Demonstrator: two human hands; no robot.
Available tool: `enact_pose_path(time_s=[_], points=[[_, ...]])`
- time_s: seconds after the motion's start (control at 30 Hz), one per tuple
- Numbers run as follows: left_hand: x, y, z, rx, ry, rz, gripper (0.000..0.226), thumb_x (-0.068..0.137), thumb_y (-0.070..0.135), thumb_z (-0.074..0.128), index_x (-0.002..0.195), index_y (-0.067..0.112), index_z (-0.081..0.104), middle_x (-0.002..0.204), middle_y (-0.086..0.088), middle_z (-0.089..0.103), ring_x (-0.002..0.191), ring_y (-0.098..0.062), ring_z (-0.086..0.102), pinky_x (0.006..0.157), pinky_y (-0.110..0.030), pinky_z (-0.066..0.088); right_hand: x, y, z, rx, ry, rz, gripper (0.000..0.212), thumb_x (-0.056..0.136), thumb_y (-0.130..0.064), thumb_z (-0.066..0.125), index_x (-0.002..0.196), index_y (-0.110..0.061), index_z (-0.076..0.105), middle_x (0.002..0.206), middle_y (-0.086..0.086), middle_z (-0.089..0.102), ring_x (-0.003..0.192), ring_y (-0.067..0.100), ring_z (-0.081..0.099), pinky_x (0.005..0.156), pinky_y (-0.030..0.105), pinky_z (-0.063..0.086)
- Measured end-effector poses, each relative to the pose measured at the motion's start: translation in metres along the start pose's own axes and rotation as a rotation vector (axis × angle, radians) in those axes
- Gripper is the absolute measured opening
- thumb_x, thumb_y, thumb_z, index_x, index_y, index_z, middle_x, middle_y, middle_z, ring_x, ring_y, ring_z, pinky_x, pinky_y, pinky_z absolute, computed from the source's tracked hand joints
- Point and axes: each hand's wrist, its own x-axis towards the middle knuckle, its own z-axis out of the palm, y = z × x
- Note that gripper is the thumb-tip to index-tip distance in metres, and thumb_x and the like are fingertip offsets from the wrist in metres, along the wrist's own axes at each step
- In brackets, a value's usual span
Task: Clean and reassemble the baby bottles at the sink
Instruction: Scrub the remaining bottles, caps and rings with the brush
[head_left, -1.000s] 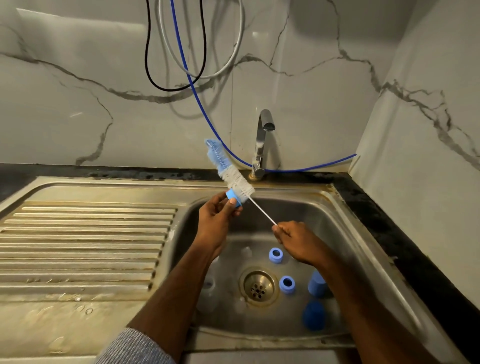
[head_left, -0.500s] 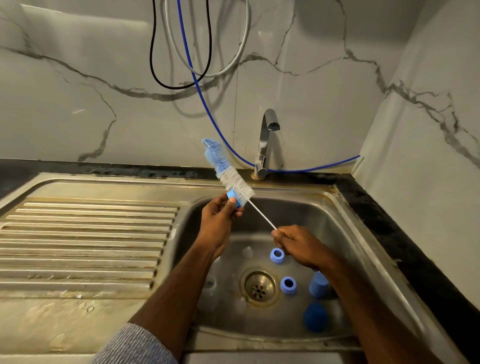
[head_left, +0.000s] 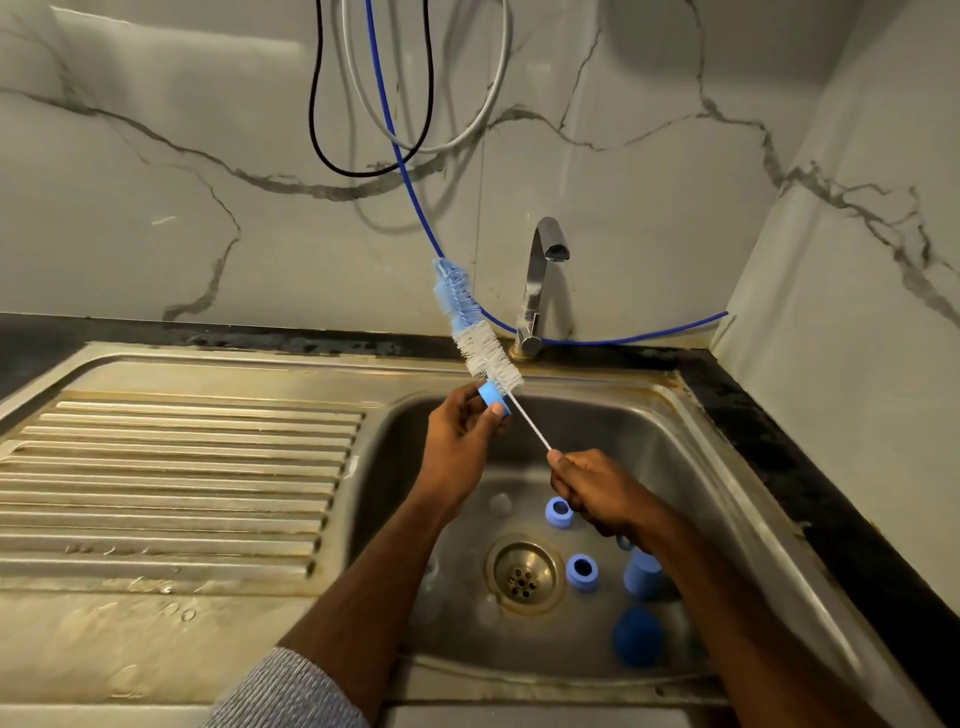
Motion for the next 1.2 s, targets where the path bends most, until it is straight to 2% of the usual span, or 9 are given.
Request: enact_pose_path(time_s=[0.13,0.27,0.33,0.53,0.67,0.77,0.9,1.07,1.2], points=[[0.007,0.004,-0.008,-0.212,0.07,-0.082,0.02,0.101,0.012,0.056,0.119,0.015,0.063,0.108,-0.006,0.073,0.096,-0.019,0.071,0.088,-0.031,0.059,0.001,0.003,-0.004,-0.06,-0.036,-0.049,0.053,0.106,-0.044,0.04,0.06,-0.019,0.049,0.048,-0.006,0.04,0.043,0.008,0.033,0.042,0.02,0.031],[0.007,0.006,-0.01,-0.47,-0.048,-0.289,0.03,0.104,0.024,0.048,0.122,0.003,0.062,0.102,-0.018,0.071,0.083,-0.018,0.068,0.078,-0.027,0.06,0.01,0.008,-0.013,-0.206,0.122,-0.115,0.053,0.106,-0.039,0.044,0.057,-0.019,0.049,0.048,-0.006,0.046,0.049,0.008,0.041,0.061,0.031,0.039],[0.006,0.004,-0.007,-0.48,-0.082,-0.325,0.033,0.103,0.025,0.048,0.122,0.002,0.062,0.099,-0.017,0.072,0.081,-0.018,0.068,0.076,-0.027,0.06,0.011,0.01,-0.011,-0.219,0.146,-0.149,0.052,0.106,-0.039,0.045,0.057,-0.019,0.05,0.049,-0.006,0.047,0.05,0.008,0.043,0.061,0.031,0.04],[0.014,0.005,-0.017,-0.657,0.047,-0.367,0.029,0.104,0.029,0.049,0.117,0.005,0.062,0.094,-0.016,0.075,0.078,-0.017,0.071,0.071,-0.025,0.061,0.01,0.008,-0.01,-0.198,0.035,-0.179,0.052,0.105,-0.041,0.044,0.057,-0.022,0.049,0.05,-0.008,0.047,0.049,0.004,0.043,0.057,0.021,0.041],[0.009,0.003,-0.011,-0.477,-0.058,-0.404,0.043,0.097,0.043,0.051,0.116,0.008,0.064,0.09,-0.014,0.075,0.076,-0.016,0.07,0.071,-0.026,0.061,0.012,0.012,-0.016,-0.303,0.174,-0.145,0.049,0.105,-0.043,0.042,0.064,-0.018,0.053,0.056,-0.004,0.05,0.053,0.007,0.044,0.061,0.03,0.041],[0.006,0.0,-0.005,-0.439,-0.068,-0.4,0.05,0.089,0.048,0.054,0.117,0.008,0.064,0.088,-0.012,0.074,0.076,-0.017,0.07,0.071,-0.027,0.06,0.013,0.013,-0.008,-0.289,0.147,-0.196,0.05,0.105,-0.044,0.043,0.063,-0.017,0.053,0.054,-0.004,0.05,0.05,0.004,0.044,0.059,0.03,0.042],[0.014,0.003,-0.017,-0.554,0.018,-0.381,0.033,0.103,0.035,0.049,0.116,0.008,0.062,0.087,-0.012,0.075,0.074,-0.014,0.069,0.071,-0.024,0.061,0.013,0.017,-0.017,-0.24,0.046,-0.181,0.052,0.104,-0.045,0.044,0.058,-0.022,0.05,0.05,-0.007,0.047,0.05,0.005,0.043,0.061,0.032,0.041],[0.004,0.003,-0.005,-0.398,-0.094,-0.326,0.027,0.101,0.022,0.054,0.115,0.002,0.064,0.091,-0.014,0.069,0.076,-0.016,0.065,0.074,-0.025,0.059,0.014,0.019,-0.016,-0.253,0.17,-0.157,0.049,0.105,-0.041,0.044,0.064,-0.017,0.054,0.055,-0.003,0.048,0.054,0.01,0.045,0.063,0.035,0.042],[0.007,0.005,-0.007,-0.458,-0.014,-0.288,0.025,0.102,0.017,0.054,0.119,0.002,0.062,0.095,-0.014,0.07,0.081,-0.017,0.066,0.077,-0.027,0.059,0.011,0.013,-0.01,-0.217,0.051,-0.185,0.051,0.105,-0.04,0.044,0.061,-0.018,0.053,0.052,-0.004,0.048,0.054,0.01,0.045,0.063,0.035,0.042]])
